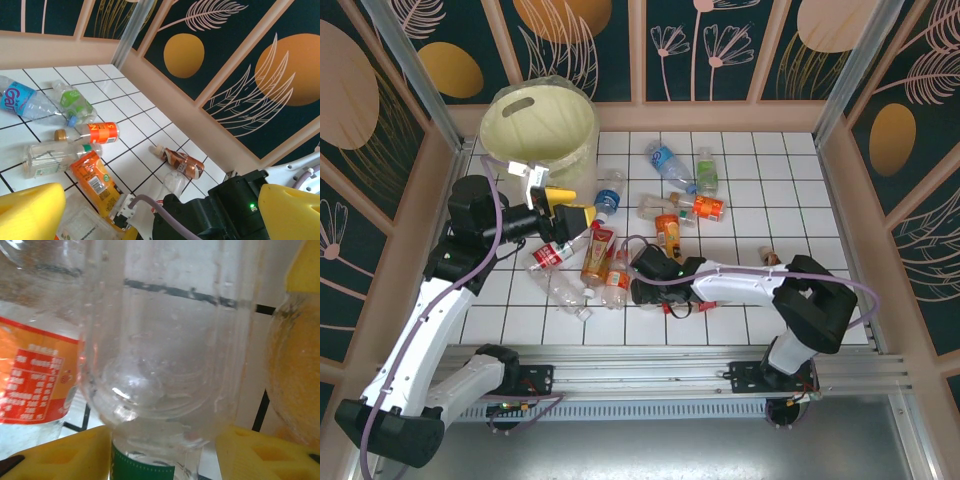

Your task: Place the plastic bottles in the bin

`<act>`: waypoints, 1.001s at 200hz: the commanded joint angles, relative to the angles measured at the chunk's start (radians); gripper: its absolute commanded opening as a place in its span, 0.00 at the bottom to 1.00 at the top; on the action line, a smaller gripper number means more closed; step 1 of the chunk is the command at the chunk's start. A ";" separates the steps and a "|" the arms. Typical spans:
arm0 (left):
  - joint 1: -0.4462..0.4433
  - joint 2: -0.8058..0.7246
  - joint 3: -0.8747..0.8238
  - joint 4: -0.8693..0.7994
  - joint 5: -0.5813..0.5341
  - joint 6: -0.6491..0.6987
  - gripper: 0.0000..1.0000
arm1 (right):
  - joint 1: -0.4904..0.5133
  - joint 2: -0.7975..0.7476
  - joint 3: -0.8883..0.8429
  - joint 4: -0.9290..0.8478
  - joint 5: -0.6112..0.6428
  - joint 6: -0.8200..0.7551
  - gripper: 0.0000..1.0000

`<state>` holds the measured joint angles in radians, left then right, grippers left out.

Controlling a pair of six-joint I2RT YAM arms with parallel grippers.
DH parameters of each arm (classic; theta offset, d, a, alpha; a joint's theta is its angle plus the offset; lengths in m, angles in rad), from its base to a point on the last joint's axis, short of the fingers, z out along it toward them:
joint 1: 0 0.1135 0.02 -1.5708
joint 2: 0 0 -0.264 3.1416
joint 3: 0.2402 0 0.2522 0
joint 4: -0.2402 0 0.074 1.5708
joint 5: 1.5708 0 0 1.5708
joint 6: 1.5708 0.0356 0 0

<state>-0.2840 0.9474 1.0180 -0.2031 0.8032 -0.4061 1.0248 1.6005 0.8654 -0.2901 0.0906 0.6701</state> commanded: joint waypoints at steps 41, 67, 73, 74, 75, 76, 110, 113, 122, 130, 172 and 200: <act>-0.011 0.010 -0.016 0.054 -0.007 -0.019 0.98 | 0.007 0.027 0.029 -0.052 0.073 0.038 0.55; -0.015 0.017 -0.018 0.062 -0.006 -0.023 0.99 | 0.005 0.031 0.030 -0.044 0.072 0.028 0.53; -0.015 0.019 -0.018 0.065 -0.007 -0.025 0.99 | 0.006 0.030 0.030 -0.040 0.071 0.025 0.53; -0.015 0.019 -0.018 0.065 -0.008 -0.025 0.99 | 0.006 0.031 0.030 -0.040 0.071 0.025 0.53; -0.015 0.019 -0.018 0.065 -0.008 -0.025 0.99 | 0.006 0.031 0.029 -0.039 0.072 0.026 0.52; -0.016 0.019 -0.018 0.066 -0.008 -0.025 0.99 | 0.006 0.030 0.029 -0.039 0.072 0.026 0.52; -0.020 0.021 -0.019 0.070 -0.025 -0.033 0.99 | 0.006 0.008 0.024 -0.011 0.078 0.003 0.47; -0.021 0.021 -0.019 0.070 -0.026 -0.034 0.99 | 0.005 0.005 0.024 -0.011 0.079 0.001 0.47; -0.022 0.021 -0.022 0.075 -0.028 -0.038 0.99 | 0.003 -0.006 0.022 -0.006 0.082 -0.003 0.46; -0.024 0.019 -0.027 0.082 -0.031 -0.046 0.99 | 0.002 -0.017 0.020 -0.002 0.084 -0.006 0.46; -0.047 0.031 -0.039 0.093 -0.085 -0.062 0.99 | -0.010 -0.129 -0.017 0.059 0.092 -0.028 0.45; -0.051 0.037 -0.088 0.145 -0.130 -0.127 0.99 | -0.035 -0.242 -0.057 0.116 0.079 -0.042 0.42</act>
<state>-0.3290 0.9752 0.9707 -0.1261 0.7238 -0.4667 1.0142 1.4654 0.8444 -0.2543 0.1528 0.6559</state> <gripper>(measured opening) 0.986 0.434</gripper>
